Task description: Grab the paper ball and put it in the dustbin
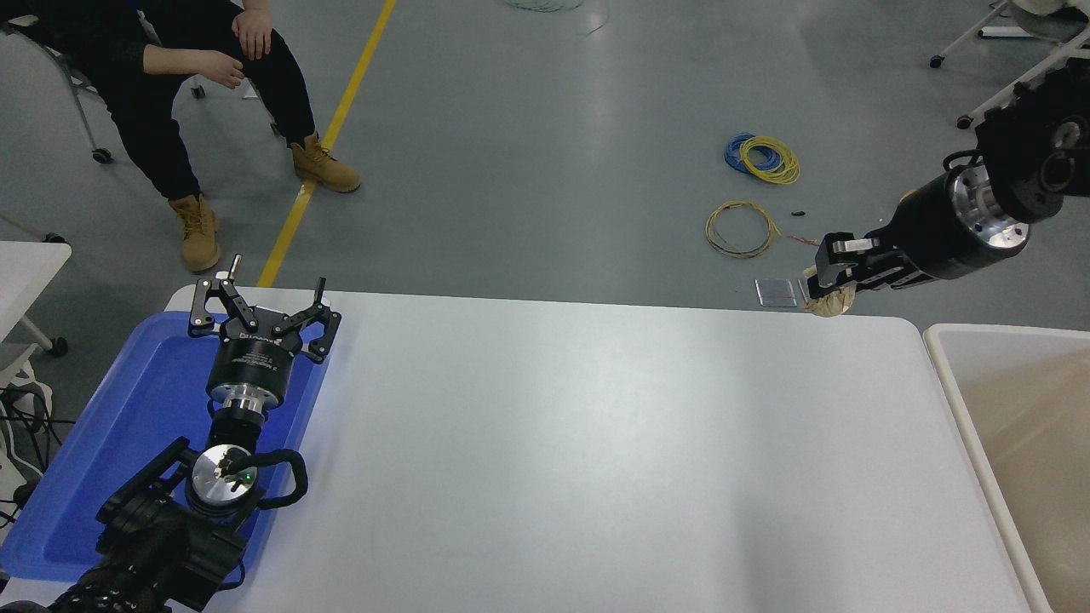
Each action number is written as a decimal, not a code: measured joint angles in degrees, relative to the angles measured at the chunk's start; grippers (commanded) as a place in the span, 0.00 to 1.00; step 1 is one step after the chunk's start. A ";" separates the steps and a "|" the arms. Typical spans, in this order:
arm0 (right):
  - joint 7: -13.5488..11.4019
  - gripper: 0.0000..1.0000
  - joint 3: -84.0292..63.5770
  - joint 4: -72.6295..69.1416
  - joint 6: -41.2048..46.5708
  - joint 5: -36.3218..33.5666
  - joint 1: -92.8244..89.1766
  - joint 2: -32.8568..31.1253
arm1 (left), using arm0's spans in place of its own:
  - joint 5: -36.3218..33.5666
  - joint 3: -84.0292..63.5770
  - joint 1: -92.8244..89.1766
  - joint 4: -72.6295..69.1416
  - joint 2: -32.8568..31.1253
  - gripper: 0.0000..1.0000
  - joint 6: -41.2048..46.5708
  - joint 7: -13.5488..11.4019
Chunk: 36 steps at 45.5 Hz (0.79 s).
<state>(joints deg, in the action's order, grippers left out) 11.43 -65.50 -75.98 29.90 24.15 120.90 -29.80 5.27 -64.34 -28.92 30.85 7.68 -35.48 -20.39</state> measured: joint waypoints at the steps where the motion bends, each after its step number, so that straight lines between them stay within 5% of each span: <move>1: 0.00 0.00 0.00 0.00 0.01 0.04 0.00 0.00 | 0.00 0.00 0.00 0.00 0.01 1.00 0.00 0.00; 36: -0.01 0.00 -3.34 7.71 -1.11 1.55 -5.73 -3.11 | 0.01 0.00 0.01 0.01 0.05 1.00 0.06 0.00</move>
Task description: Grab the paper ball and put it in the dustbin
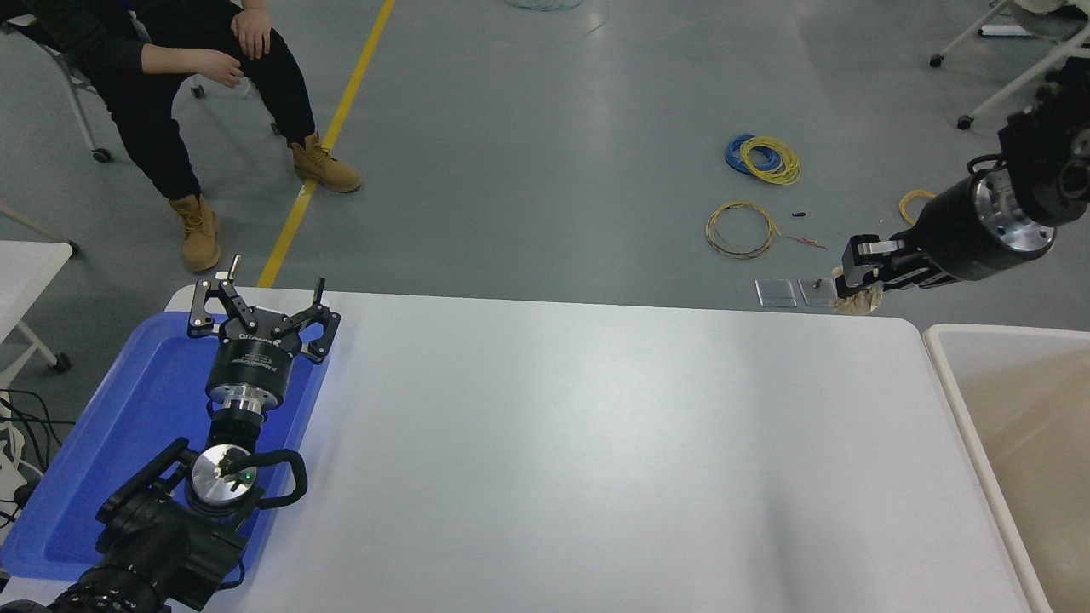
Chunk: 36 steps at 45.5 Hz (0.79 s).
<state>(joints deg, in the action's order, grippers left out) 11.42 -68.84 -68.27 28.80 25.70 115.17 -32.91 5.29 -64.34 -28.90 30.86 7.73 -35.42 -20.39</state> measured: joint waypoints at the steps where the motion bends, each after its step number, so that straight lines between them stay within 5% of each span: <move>1: -0.01 0.00 -0.13 0.58 0.00 0.02 -0.42 -0.25 | 0.00 0.00 0.00 0.00 0.01 1.00 0.00 0.00; 36: -0.81 0.00 0.70 39.38 -7.78 -6.05 -35.77 -5.10 | -0.02 0.00 -0.02 -0.01 0.00 1.00 -0.01 0.00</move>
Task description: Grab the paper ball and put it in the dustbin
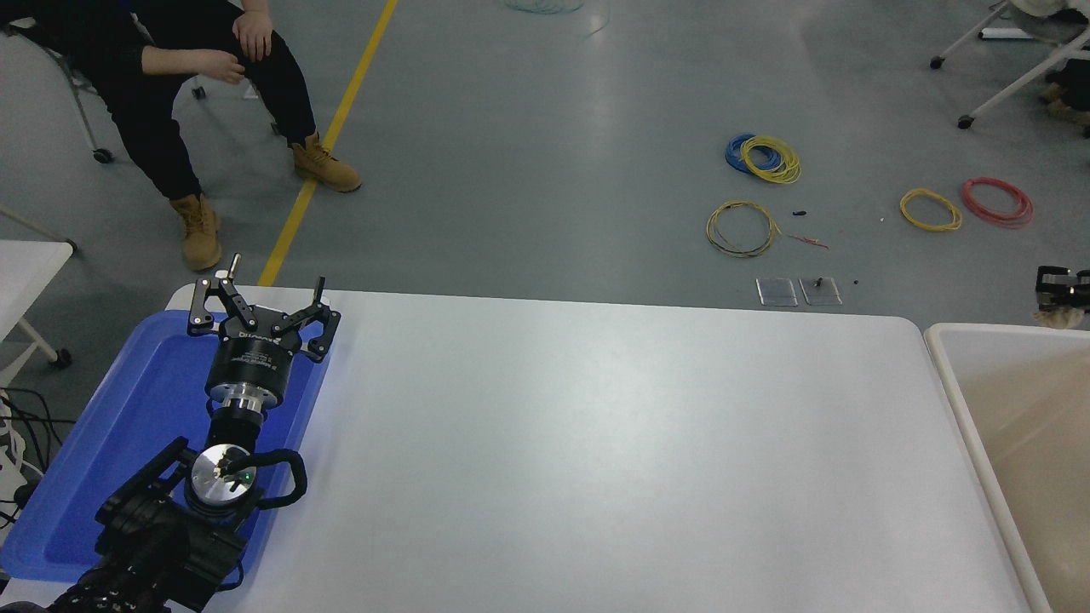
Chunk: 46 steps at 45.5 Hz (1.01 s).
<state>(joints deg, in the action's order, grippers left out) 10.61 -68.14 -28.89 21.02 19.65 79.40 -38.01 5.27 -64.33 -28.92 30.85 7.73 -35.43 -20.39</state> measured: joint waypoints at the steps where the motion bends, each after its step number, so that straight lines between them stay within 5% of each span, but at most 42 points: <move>1: -0.06 0.00 0.04 1.16 -0.06 -0.44 -0.93 0.19 | 0.00 0.00 0.00 0.00 0.00 1.00 0.00 0.00; 17: -0.72 0.00 5.43 17.99 -2.74 -5.66 -16.90 3.52 | 0.01 0.00 0.00 0.00 -0.02 1.00 -0.04 0.00; 46: -1.37 0.00 17.74 24.08 -12.90 -7.03 -34.45 6.11 | 0.01 0.00 0.01 0.00 -0.01 1.00 -0.05 -0.01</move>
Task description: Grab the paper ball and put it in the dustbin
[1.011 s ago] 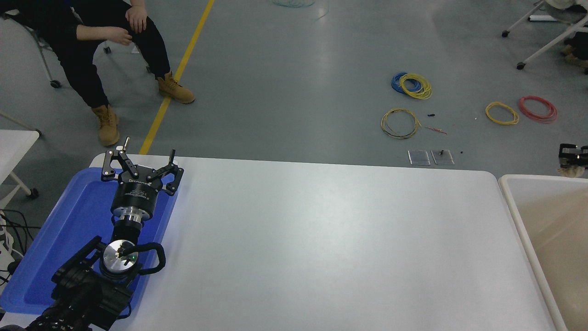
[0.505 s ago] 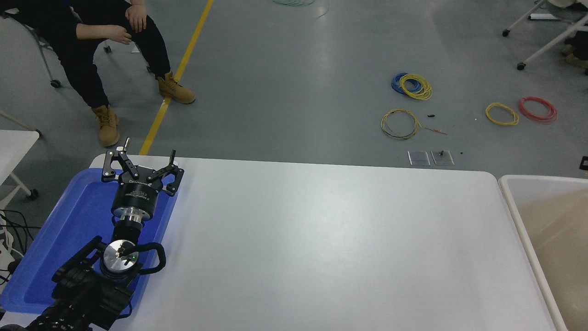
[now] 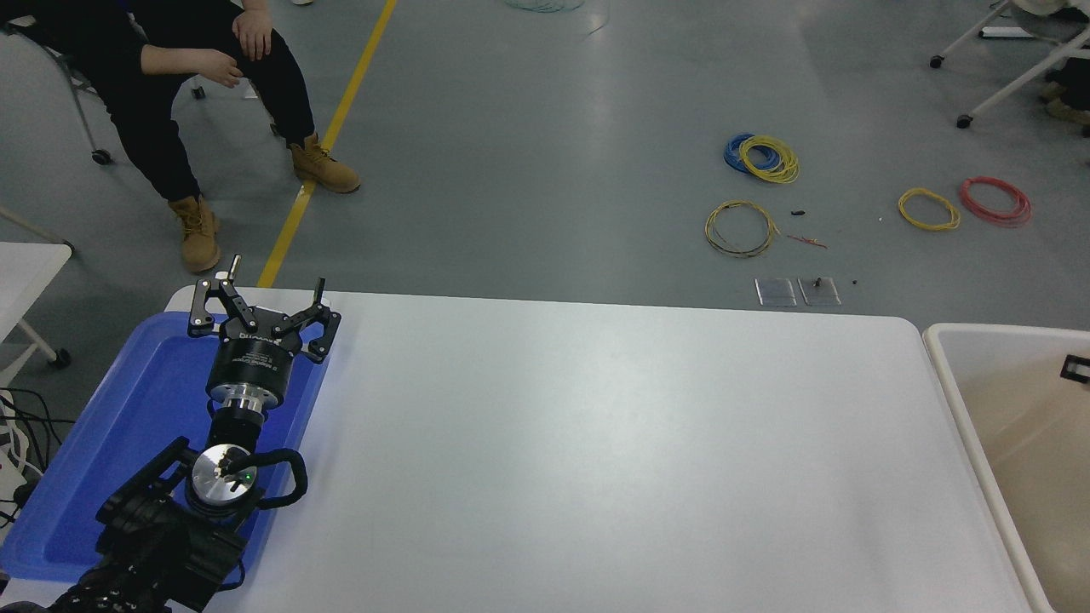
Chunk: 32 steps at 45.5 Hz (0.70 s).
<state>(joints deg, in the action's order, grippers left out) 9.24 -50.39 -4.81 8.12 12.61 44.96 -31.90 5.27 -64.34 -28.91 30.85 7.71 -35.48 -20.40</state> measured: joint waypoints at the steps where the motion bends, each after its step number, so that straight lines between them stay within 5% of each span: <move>1: -0.03 0.00 0.56 0.08 -0.18 -0.02 -0.44 0.01 | 0.00 0.00 0.00 0.00 0.00 1.00 0.00 0.00; 30: -0.26 0.00 10.96 0.45 -2.88 -0.12 -8.24 -0.60 | 0.00 0.00 0.00 0.00 0.00 1.00 0.04 0.00; 32: -0.26 0.11 11.15 0.43 -2.92 -0.12 -8.35 -0.63 | 0.00 0.00 0.00 0.00 0.00 1.00 0.04 0.00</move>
<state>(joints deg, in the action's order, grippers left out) 8.98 -39.24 -4.38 5.20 12.50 36.60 -32.53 5.27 -64.34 -28.91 30.85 7.71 -35.44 -20.40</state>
